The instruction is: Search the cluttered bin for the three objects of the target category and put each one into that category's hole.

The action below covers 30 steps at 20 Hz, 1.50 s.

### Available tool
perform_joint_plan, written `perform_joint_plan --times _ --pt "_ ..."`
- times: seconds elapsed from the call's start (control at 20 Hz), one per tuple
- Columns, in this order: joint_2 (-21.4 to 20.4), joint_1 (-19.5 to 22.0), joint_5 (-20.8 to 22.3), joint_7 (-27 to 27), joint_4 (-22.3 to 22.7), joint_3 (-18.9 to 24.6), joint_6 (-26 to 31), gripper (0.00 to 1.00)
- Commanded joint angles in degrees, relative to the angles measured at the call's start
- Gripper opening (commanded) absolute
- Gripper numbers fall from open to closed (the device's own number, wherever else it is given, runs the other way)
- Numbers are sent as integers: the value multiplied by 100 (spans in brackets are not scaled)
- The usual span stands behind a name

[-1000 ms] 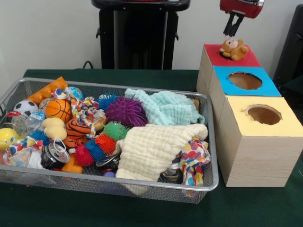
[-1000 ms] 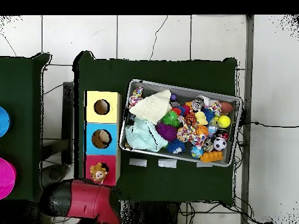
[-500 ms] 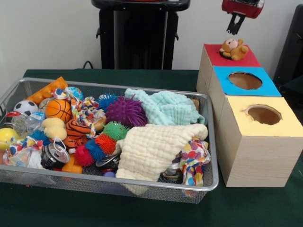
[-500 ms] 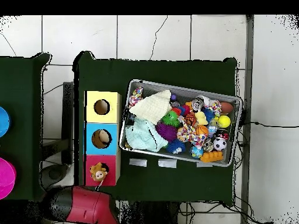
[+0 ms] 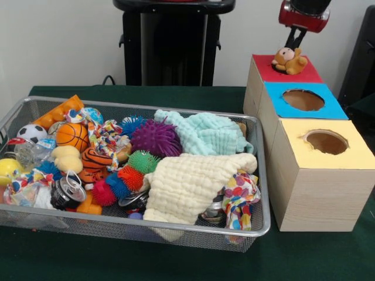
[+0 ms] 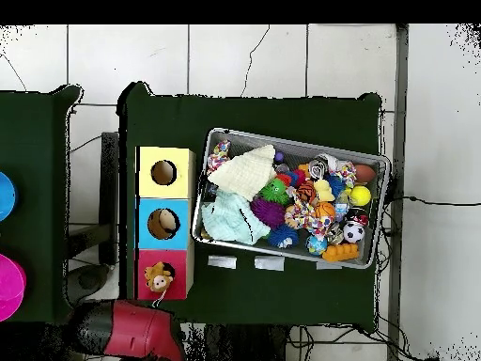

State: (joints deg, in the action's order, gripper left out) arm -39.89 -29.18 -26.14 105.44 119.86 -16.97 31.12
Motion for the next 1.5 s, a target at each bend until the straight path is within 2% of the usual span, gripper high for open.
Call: perform_joint_plan --times 0.05,0.45,0.8,1.1,1.5 --pt "449 -65 -92 1456 -78 358 -1018 0" --pt "579 -289 93 1251 -504 -140 -1263 0" --pt "576 -295 94 1180 -644 -264 -1101 0" --pt "626 -341 187 1080 -755 -412 -1208 0" --pt "553 -383 314 1084 -1105 -627 -501 0"
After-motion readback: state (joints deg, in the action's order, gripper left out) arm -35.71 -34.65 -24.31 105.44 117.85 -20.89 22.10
